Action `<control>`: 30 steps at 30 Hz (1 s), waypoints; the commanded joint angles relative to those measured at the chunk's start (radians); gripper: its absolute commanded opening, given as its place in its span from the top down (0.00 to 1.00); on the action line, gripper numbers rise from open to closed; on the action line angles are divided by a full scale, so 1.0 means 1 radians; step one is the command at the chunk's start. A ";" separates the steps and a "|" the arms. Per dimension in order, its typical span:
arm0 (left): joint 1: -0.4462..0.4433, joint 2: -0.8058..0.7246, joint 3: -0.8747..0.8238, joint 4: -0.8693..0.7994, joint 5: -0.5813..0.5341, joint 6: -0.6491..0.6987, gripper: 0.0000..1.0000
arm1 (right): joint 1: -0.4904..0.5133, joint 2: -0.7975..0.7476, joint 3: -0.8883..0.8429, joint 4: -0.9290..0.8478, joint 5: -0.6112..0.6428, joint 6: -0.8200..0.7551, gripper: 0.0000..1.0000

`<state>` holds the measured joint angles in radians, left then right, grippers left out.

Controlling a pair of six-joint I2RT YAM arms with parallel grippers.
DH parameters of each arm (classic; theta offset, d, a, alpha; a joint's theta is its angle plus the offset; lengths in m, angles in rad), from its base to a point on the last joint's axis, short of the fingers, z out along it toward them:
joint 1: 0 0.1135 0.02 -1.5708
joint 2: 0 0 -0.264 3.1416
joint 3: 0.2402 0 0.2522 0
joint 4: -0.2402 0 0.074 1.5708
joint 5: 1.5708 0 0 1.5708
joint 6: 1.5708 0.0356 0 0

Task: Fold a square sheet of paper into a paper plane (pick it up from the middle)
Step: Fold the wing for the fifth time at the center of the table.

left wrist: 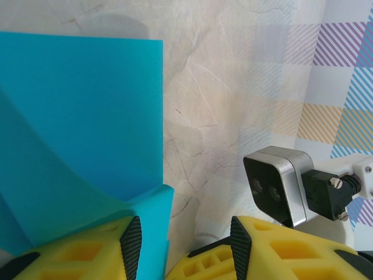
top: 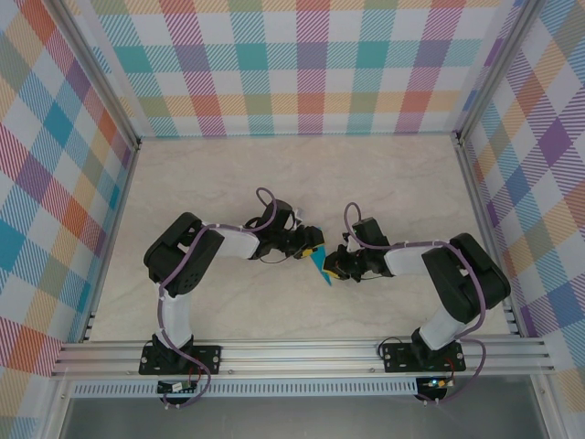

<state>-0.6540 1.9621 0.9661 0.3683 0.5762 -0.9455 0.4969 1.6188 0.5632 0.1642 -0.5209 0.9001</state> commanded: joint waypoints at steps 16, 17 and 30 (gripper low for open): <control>-0.012 0.038 0.014 -0.040 0.001 0.008 0.54 | -0.001 -0.062 0.006 -0.106 -0.020 -0.082 0.82; -0.012 0.037 0.013 -0.036 0.001 0.005 0.54 | -0.001 -0.064 0.005 -0.115 -0.014 -0.085 0.83; -0.012 0.047 0.018 -0.046 0.003 0.012 0.54 | -0.002 -0.060 -0.013 -0.105 0.018 -0.055 0.91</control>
<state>-0.6544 1.9736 0.9791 0.3660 0.5865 -0.9463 0.4969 1.5696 0.5629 0.0662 -0.5125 0.8410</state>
